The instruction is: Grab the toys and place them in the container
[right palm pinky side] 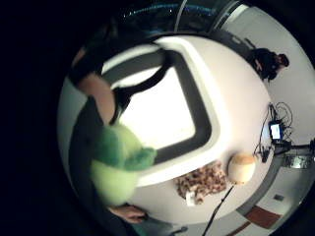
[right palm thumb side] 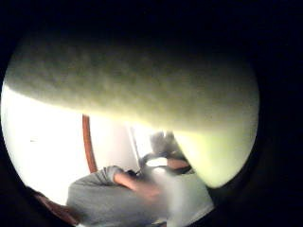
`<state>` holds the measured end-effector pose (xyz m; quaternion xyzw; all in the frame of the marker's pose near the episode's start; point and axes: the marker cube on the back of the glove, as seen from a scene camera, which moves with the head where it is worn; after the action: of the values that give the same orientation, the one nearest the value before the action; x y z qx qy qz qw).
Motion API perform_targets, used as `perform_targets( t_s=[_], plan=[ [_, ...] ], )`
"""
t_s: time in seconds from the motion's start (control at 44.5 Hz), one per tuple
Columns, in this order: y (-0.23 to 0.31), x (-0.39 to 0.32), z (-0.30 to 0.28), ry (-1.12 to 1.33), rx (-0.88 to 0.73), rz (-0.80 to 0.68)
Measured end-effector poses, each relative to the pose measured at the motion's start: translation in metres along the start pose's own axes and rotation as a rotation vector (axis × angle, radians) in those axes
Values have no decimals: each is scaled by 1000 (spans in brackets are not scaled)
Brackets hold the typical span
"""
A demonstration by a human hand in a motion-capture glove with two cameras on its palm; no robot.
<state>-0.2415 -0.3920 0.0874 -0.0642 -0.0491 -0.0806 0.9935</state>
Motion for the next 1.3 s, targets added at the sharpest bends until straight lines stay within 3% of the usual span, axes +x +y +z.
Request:
perform_targets(
  t_s=[0.135,0.516,0.965,1.123,1.302],
  plan=[
    [6,8,22,27,-116,-23],
    [32,30,-1,69,-50,-14],
    [150,259,-98,145,68,439],
    [161,298,-84,107,41,511],
    [152,320,-26,85,-75,549]
  ],
)
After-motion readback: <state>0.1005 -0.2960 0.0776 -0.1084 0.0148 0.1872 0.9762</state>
